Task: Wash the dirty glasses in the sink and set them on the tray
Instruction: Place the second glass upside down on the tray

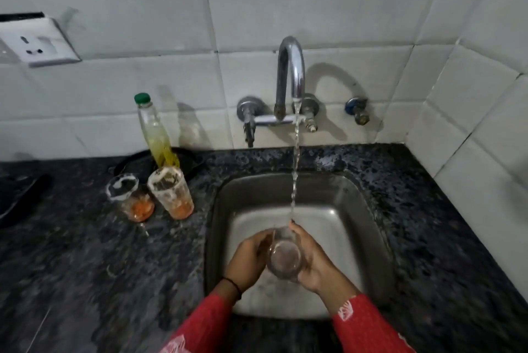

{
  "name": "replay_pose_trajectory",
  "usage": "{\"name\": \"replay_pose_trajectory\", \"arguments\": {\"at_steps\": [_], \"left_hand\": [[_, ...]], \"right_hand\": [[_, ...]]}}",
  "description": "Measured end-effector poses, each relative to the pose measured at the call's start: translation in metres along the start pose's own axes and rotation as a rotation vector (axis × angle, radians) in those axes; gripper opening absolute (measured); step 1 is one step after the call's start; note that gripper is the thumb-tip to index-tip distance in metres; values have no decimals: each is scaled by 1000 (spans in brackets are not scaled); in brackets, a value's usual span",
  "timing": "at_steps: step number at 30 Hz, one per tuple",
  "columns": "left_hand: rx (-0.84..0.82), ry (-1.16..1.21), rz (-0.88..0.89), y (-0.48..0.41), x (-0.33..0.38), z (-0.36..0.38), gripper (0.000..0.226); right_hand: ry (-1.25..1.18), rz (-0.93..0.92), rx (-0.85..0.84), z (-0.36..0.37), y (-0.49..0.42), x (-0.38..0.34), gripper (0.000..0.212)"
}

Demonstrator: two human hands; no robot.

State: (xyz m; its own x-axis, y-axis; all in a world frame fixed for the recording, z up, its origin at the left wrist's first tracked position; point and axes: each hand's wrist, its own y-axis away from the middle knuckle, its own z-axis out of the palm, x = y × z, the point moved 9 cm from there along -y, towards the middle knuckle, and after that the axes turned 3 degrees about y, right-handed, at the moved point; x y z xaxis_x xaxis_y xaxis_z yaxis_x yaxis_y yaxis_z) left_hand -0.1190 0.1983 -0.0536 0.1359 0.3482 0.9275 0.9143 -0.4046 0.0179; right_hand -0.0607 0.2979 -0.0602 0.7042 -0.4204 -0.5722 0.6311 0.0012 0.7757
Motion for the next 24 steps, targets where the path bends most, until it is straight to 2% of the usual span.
{"name": "replay_pose_trajectory", "arguments": {"at_steps": [3,6,8,13,17,20,22,24], "left_hand": [[-75,-34,-63,22,-5,6,62],[-156,79,-127,50,-3,12,80],[-149,127,-116,62,4,10,87],[71,162,-10,71,24,-15,69],[262,328,-72,74,22,-52,56],[383,394,-48,79,22,-104,53],[422,408,5,82,30,-144,56],[453,399,66,89,37,-195,59]], "right_hand": [[-12,77,49,-7,-9,24,53],[12,112,28,-4,-10,40,54],[35,92,24,2,-8,45,49],[209,-23,89,7,-5,38,47],[345,-386,173,15,3,7,22],[626,-720,200,61,24,-19,34],[854,-954,97,113,38,-26,50],[993,-1110,-2,170,43,-23,73]]}}
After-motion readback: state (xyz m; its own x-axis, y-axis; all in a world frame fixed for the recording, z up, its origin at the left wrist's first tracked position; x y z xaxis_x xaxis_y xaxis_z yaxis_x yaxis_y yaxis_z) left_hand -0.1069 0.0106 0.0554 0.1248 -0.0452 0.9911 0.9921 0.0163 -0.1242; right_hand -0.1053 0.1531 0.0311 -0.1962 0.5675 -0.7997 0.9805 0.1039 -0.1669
